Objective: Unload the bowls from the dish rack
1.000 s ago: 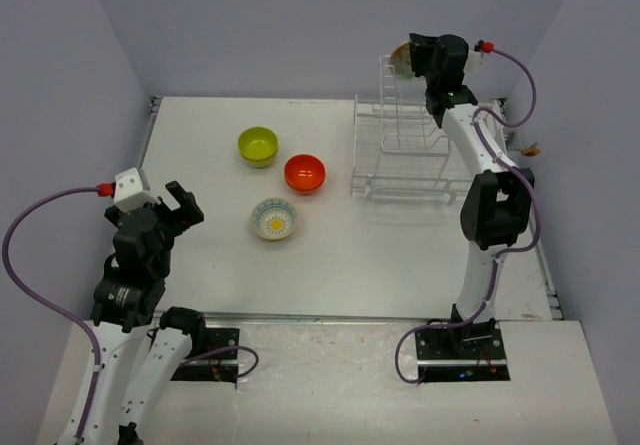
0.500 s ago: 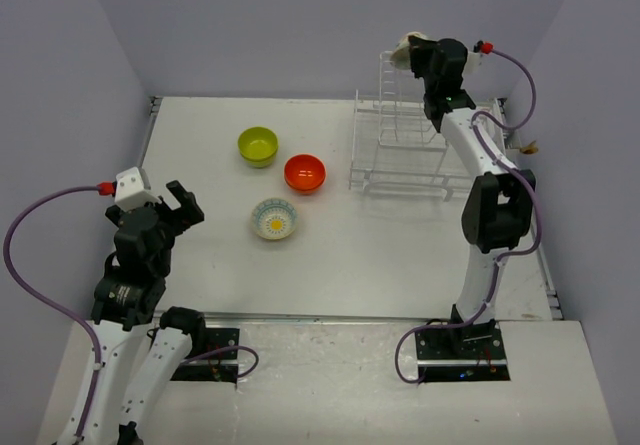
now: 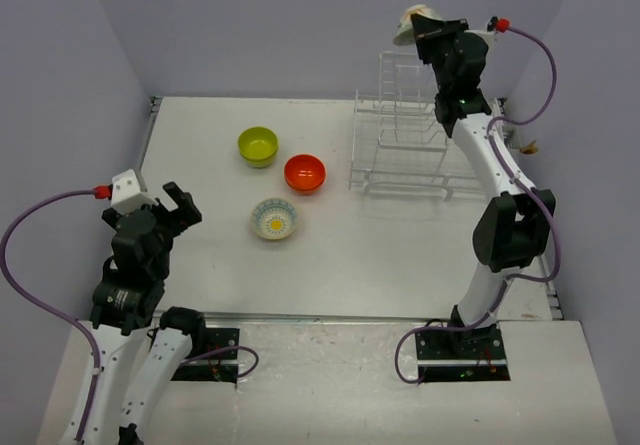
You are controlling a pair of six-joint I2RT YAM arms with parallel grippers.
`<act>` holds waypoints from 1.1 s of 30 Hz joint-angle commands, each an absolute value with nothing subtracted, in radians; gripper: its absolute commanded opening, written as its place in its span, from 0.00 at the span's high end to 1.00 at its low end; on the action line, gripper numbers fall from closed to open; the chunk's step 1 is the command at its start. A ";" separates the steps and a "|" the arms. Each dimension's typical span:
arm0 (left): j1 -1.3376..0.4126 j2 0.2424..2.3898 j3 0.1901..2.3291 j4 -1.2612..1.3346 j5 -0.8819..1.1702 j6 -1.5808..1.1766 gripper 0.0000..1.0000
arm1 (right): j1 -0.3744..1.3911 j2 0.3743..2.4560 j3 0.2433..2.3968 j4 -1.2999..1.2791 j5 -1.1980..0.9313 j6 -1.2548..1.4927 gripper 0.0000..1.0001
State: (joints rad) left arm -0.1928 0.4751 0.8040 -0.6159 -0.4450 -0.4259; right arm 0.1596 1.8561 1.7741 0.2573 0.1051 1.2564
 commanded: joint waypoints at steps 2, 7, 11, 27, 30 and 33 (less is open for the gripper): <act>-0.193 0.450 0.827 -0.618 -0.520 -0.437 0.00 | 0.222 1.756 1.841 0.427 -0.165 0.944 1.00; -0.183 0.402 0.844 -0.650 -0.597 -0.469 0.00 | 0.459 1.752 2.061 0.007 -0.405 0.171 1.00; -0.179 0.354 0.857 -0.689 -0.672 -0.509 0.00 | 0.698 1.756 2.105 -0.459 -0.281 -0.332 1.00; -0.167 0.136 0.858 -0.739 -0.813 -0.591 0.00 | 1.158 2.024 2.051 -0.874 0.153 -0.635 1.00; -0.167 0.153 0.857 -0.738 -0.805 -0.586 0.00 | 1.158 2.091 2.095 -0.936 0.195 -0.661 1.00; -0.167 0.170 0.858 -0.736 -0.798 -0.583 0.00 | 1.158 2.157 2.134 -0.977 0.210 -0.686 1.00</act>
